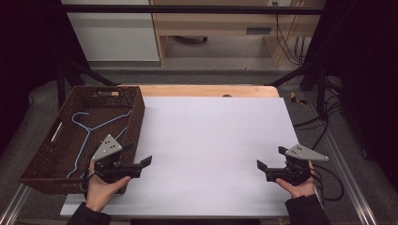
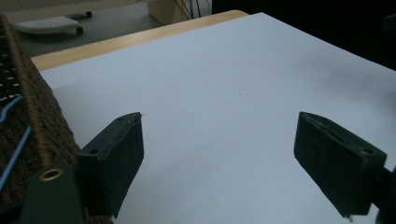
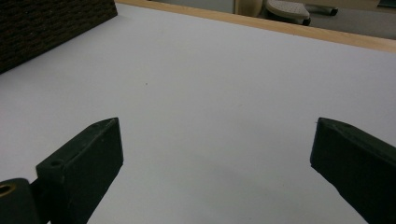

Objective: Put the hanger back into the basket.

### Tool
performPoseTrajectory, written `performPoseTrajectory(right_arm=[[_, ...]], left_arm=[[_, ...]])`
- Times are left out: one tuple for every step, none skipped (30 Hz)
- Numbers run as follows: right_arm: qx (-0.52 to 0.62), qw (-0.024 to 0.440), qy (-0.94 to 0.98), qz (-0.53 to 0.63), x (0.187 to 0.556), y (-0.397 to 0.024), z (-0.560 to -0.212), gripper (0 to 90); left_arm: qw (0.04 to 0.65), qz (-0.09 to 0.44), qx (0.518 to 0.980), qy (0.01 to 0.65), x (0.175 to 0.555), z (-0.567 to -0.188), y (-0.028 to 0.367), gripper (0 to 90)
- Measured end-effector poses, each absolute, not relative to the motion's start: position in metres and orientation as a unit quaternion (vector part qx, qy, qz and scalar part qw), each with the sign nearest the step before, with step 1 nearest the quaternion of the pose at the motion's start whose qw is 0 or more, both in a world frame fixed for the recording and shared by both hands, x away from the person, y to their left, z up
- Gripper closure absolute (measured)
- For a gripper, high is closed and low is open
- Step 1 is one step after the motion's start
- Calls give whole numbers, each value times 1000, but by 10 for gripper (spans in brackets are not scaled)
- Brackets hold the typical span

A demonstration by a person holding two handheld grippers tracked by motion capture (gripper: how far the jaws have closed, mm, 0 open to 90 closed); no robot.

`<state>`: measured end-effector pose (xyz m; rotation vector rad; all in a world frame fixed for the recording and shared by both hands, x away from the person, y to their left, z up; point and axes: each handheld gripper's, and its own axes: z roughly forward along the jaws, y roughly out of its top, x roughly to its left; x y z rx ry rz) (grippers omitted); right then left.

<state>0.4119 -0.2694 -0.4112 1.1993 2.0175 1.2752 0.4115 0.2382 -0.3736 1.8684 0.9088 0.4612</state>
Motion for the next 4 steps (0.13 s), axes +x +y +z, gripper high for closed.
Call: performPoseTrajectory(right_arm=[[437, 233, 734, 465, 412, -269, -411, 29], [438, 233, 733, 466, 412, -269, -411, 29], [437, 233, 733, 466, 412, -269, -411, 28], [437, 234, 733, 465, 411, -269, -411, 28]], left_arm=[[485, 187, 768, 375, 411, -376, 238, 159], [483, 186, 769, 375, 411, -378, 239, 158], [482, 181, 769, 378, 411, -381, 239, 158], [482, 180, 770, 378, 411, -382, 239, 158]])
